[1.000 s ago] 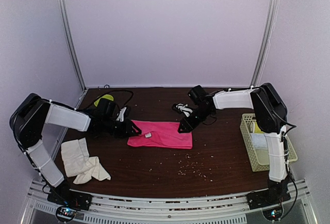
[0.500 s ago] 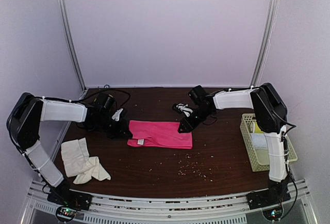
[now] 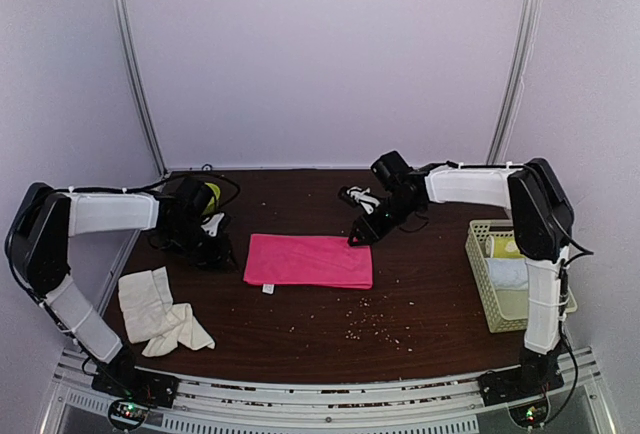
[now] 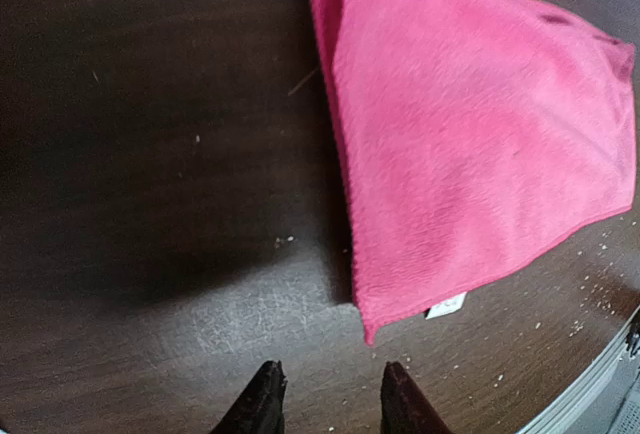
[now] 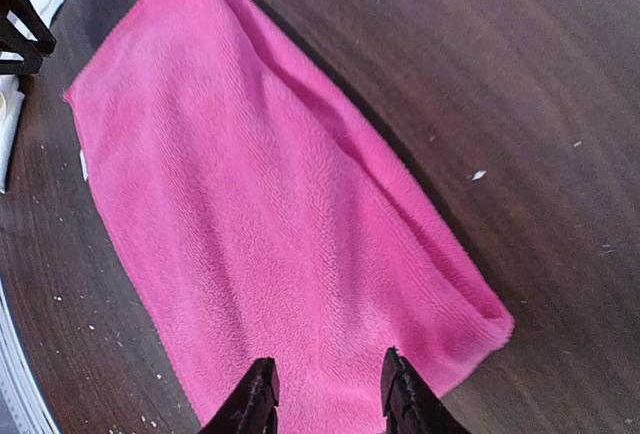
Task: Roll the towels
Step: Smooth out the towel at the center of the board, then move the towel to the center of the board.
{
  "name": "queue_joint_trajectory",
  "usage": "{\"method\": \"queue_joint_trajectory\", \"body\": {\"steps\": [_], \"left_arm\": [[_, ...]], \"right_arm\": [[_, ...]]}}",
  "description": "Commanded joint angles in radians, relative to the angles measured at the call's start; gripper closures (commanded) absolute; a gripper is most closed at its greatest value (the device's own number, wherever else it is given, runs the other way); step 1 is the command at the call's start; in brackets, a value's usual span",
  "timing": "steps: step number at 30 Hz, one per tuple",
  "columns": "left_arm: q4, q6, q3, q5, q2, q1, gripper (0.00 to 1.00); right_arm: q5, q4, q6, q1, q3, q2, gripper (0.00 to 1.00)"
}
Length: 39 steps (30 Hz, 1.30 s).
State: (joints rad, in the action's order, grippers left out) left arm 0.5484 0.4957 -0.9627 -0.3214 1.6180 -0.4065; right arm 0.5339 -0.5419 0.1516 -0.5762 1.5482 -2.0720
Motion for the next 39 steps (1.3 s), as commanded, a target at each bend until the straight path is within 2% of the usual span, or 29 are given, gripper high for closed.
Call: {"method": "queue_joint_trajectory", "body": {"steps": [1, 3, 7, 10, 15, 18, 19, 25, 29, 32, 34, 36, 39], "left_arm": [[-0.028, -0.035, -0.057, 0.029, -0.114, 0.003, 0.64], [-0.141, -0.015, -0.068, -0.037, -0.105, 0.002, 0.64], [-0.222, -0.006, -0.145, -0.063, 0.020, 0.002, 0.67], [-0.338, -0.002, -0.142, -0.085, 0.090, 0.002, 0.68], [-0.394, 0.007, -0.177, -0.121, 0.245, 0.002, 0.69], [-0.390, -0.012, -0.206, -0.068, 0.316, 0.002, 0.69], [-0.374, -0.023, -0.232, -0.048, 0.348, 0.002, 0.69], [-0.296, -0.063, -0.419, 0.046, 0.511, 0.002, 0.71], [-0.275, -0.103, -0.613, 0.090, 0.612, 0.002, 0.70], [-0.218, -0.135, -0.799, 0.055, 0.698, 0.000, 0.70], [-0.216, -0.158, -0.857, 0.038, 0.690, -0.001, 0.68], [-0.215, -0.191, -0.873, 0.056, 0.652, -0.004, 0.66], [-0.211, -0.214, -0.818, 0.096, 0.554, -0.013, 0.64]], "right_arm": [[-0.088, -0.001, 0.030, 0.015, 0.057, 0.054, 0.62], [-0.102, -0.038, 0.059, 0.016, 0.118, -0.011, 0.62], [-0.147, -0.055, 0.053, 0.015, 0.182, -0.110, 0.62], [-0.230, -0.033, 0.045, 0.016, 0.167, -0.126, 0.61], [-0.280, -0.039, 0.071, 0.017, 0.120, -0.123, 0.60], [-0.281, -0.043, 0.071, 0.026, 0.087, -0.118, 0.77], [-0.279, -0.044, 0.061, 0.032, 0.075, -0.114, 0.79], [-0.293, -0.039, 0.033, 0.064, -0.079, -0.046, 0.82], [-0.152, -0.053, 0.016, 0.065, -0.246, 0.035, 0.84], [0.124, -0.100, 0.059, 0.061, -0.353, 0.099, 0.73], [0.327, -0.208, 0.150, 0.058, -0.370, 0.128, 0.68], [0.376, -0.303, 0.220, 0.059, -0.352, 0.155, 0.63], [0.308, -0.332, 0.228, 0.081, -0.322, 0.215, 0.60]]}}
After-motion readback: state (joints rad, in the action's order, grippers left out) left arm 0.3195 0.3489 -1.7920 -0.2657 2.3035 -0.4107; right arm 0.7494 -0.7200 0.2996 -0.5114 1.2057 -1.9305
